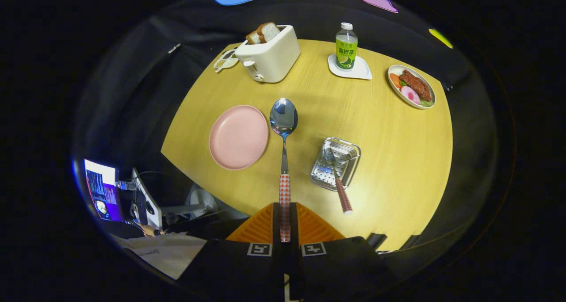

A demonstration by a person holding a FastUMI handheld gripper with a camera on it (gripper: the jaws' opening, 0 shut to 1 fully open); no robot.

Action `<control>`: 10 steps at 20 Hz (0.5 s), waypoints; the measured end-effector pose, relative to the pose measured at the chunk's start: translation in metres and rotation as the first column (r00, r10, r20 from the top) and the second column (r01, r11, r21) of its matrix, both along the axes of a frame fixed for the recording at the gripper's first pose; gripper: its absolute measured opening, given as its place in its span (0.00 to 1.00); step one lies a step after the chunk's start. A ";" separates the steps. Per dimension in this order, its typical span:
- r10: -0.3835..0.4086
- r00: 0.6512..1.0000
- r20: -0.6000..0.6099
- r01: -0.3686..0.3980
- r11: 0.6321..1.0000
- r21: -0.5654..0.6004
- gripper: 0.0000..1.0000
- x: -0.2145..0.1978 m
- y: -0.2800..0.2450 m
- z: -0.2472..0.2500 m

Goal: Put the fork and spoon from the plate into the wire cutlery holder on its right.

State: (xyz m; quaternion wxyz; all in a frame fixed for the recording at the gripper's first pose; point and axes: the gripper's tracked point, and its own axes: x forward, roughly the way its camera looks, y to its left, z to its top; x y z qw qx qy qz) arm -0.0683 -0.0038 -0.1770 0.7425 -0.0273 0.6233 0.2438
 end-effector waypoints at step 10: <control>0.168 0.957 -0.238 -0.208 0.966 -0.155 0.09 0.002 -0.067 -0.016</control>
